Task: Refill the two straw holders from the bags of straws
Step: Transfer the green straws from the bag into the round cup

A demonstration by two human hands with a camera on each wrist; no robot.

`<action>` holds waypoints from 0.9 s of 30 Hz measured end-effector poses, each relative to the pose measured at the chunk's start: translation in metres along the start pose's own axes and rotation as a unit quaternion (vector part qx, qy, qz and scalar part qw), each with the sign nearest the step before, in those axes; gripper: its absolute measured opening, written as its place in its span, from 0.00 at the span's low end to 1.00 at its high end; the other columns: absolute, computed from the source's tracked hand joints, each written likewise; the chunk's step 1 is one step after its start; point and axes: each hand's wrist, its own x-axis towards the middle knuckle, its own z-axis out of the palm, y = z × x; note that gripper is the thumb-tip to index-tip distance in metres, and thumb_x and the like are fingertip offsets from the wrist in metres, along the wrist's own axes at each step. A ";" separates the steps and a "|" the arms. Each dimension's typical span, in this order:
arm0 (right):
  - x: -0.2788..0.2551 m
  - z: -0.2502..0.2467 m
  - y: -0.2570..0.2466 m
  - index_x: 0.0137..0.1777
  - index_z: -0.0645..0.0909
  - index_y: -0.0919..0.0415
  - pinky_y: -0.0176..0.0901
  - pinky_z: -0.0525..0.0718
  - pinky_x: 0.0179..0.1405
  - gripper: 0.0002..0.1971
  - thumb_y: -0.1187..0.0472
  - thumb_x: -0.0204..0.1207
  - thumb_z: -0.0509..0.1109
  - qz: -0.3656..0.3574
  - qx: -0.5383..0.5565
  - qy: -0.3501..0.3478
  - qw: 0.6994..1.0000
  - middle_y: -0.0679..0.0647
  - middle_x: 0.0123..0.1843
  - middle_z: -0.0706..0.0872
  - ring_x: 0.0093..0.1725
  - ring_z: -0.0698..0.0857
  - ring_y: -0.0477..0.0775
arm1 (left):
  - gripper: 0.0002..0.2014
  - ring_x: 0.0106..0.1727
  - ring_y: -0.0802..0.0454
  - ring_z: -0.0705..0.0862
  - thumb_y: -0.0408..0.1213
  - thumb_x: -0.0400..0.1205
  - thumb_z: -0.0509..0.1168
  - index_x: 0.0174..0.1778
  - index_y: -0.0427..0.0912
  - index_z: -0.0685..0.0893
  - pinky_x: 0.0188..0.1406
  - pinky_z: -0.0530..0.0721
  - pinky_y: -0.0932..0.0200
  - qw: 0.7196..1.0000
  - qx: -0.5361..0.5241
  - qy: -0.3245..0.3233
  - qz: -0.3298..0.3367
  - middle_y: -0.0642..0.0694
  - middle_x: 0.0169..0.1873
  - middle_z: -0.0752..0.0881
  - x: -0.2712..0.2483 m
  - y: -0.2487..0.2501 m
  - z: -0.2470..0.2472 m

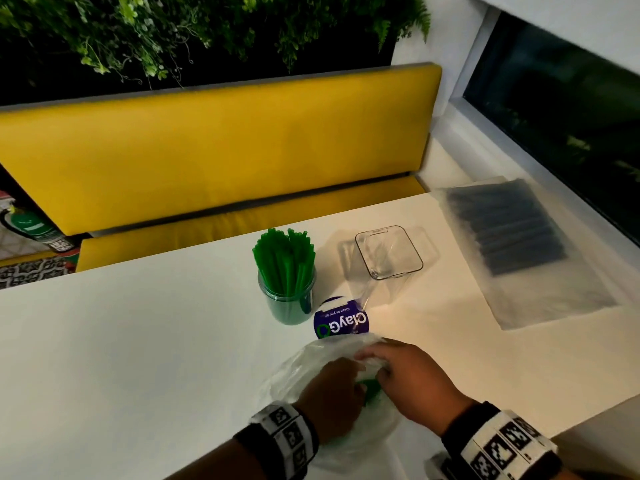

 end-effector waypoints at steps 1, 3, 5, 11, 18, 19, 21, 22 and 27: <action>-0.002 0.000 -0.002 0.60 0.84 0.38 0.18 0.68 0.54 0.24 0.68 0.73 0.66 -0.007 0.000 0.003 1.000 0.37 0.63 0.85 0.61 0.82 0.40 | 0.16 0.64 0.53 0.80 0.51 0.86 0.56 0.68 0.54 0.79 0.67 0.75 0.58 1.000 0.014 -0.016 -0.003 0.51 0.65 0.83 0.003 -0.001 0.007; -0.005 0.001 -0.006 0.59 0.84 0.37 0.19 0.69 0.56 0.22 0.65 0.74 0.67 -0.021 0.007 0.009 1.000 0.36 0.63 0.85 0.61 0.81 0.39 | 0.21 0.62 0.47 0.83 0.58 0.86 0.49 0.62 0.53 0.82 0.66 0.77 0.48 0.995 0.088 -0.041 -0.015 0.49 0.61 0.85 0.003 0.000 0.013; -0.008 0.002 -0.011 0.56 0.85 0.38 0.14 0.67 0.53 0.20 0.66 0.74 0.66 -0.035 0.015 0.017 0.999 0.35 0.61 0.85 0.60 0.81 0.38 | 0.23 0.65 0.42 0.82 0.57 0.87 0.46 0.64 0.50 0.81 0.66 0.73 0.46 0.987 0.152 -0.034 -0.025 0.46 0.63 0.84 0.001 0.002 0.012; -0.011 0.008 0.005 0.54 0.83 0.37 0.25 0.75 0.52 0.18 0.65 0.77 0.65 -0.005 -0.041 0.025 0.999 0.36 0.62 0.79 0.56 0.81 0.44 | 0.31 0.49 0.47 0.84 0.73 0.81 0.44 0.47 0.52 0.83 0.57 0.79 0.52 0.993 0.099 -0.060 -0.028 0.51 0.44 0.85 0.007 -0.009 0.008; -0.012 0.008 0.018 0.62 0.81 0.37 0.31 0.79 0.58 0.21 0.64 0.77 0.67 0.010 -0.075 0.028 0.997 0.38 0.62 0.80 0.59 0.83 0.45 | 0.23 0.51 0.52 0.81 0.67 0.84 0.52 0.59 0.54 0.81 0.63 0.79 0.53 0.993 0.083 -0.082 0.032 0.53 0.51 0.85 -0.001 -0.006 -0.025; -0.010 0.008 0.015 0.62 0.81 0.37 0.27 0.75 0.59 0.21 0.64 0.77 0.67 -0.008 -0.056 0.012 0.998 0.37 0.60 0.80 0.60 0.82 0.43 | 0.20 0.50 0.50 0.82 0.63 0.85 0.55 0.58 0.52 0.80 0.62 0.81 0.51 0.988 0.102 -0.108 0.034 0.50 0.50 0.86 0.001 -0.004 -0.025; -0.004 0.006 0.006 0.61 0.80 0.36 0.25 0.73 0.58 0.19 0.62 0.78 0.66 -0.037 -0.012 -0.028 0.999 0.35 0.58 0.79 0.59 0.80 0.40 | 0.14 0.49 0.44 0.84 0.47 0.87 0.60 0.60 0.41 0.82 0.64 0.83 0.45 0.973 0.155 -0.157 0.072 0.39 0.52 0.87 0.002 0.004 -0.026; -0.003 0.004 0.003 0.61 0.80 0.36 0.27 0.74 0.59 0.17 0.60 0.79 0.66 -0.043 0.012 -0.044 0.998 0.35 0.58 0.78 0.58 0.79 0.39 | 0.14 0.53 0.40 0.85 0.42 0.87 0.60 0.61 0.36 0.82 0.65 0.83 0.43 0.968 0.172 -0.160 0.084 0.35 0.54 0.87 0.001 0.008 -0.028; 0.005 0.000 -0.005 0.51 0.81 0.41 0.33 0.76 0.54 0.08 0.56 0.82 0.62 -0.047 0.075 0.016 0.996 0.39 0.51 0.78 0.53 0.78 0.37 | 0.13 0.55 0.35 0.86 0.35 0.89 0.56 0.55 0.31 0.83 0.59 0.84 0.44 0.970 0.159 -0.128 0.132 0.32 0.53 0.86 -0.005 0.011 -0.039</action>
